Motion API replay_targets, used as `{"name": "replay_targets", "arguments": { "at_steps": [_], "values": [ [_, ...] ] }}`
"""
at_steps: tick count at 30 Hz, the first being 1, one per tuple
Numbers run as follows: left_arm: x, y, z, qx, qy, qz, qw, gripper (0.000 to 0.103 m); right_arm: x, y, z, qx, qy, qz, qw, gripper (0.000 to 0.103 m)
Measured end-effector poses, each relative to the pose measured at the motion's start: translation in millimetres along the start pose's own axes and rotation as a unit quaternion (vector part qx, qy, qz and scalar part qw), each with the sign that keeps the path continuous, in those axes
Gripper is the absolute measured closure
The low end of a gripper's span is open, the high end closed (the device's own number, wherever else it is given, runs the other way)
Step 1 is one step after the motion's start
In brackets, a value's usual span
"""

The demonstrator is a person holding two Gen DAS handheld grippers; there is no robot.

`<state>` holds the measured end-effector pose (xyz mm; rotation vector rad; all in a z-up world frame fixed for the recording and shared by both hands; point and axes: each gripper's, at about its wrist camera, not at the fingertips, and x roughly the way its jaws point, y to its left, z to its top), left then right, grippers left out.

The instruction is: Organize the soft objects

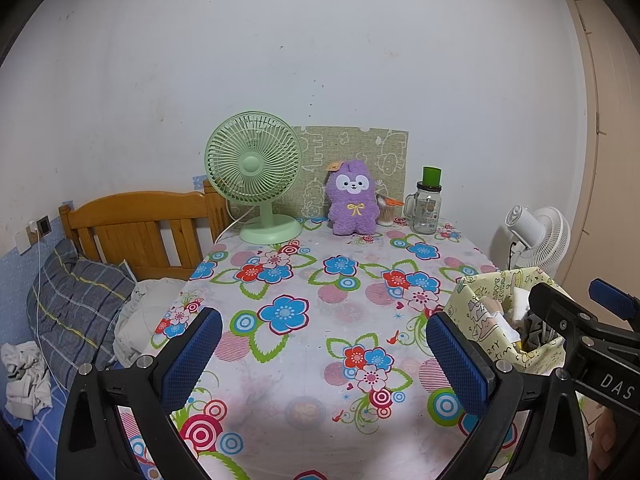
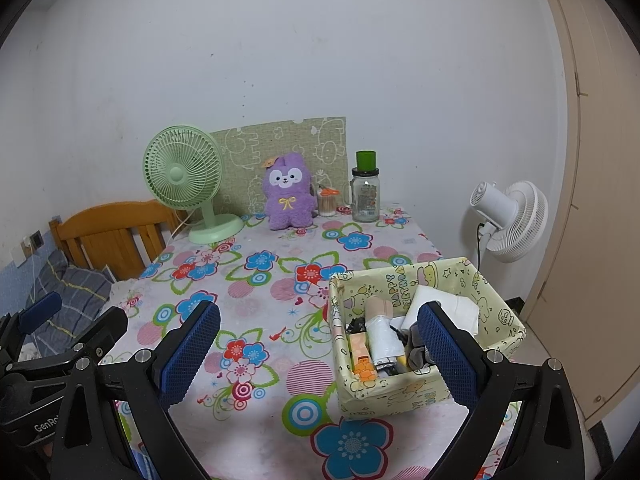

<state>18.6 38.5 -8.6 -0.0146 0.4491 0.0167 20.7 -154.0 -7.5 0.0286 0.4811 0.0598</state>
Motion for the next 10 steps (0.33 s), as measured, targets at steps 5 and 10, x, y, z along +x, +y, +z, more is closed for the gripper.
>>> {"name": "replay_targets", "arguments": {
  "at_steps": [5,10],
  "values": [
    [0.6,0.1,0.1,0.0,0.0,0.0,1.0,0.0,-0.1,-0.1,0.0,0.0,0.0,0.0,1.0,0.003],
    [0.9,-0.3,0.4,0.0,0.0,0.0,1.0,0.0,1.0,0.0,0.5,0.0,0.001,0.0,1.0,0.003]
  ]
}}
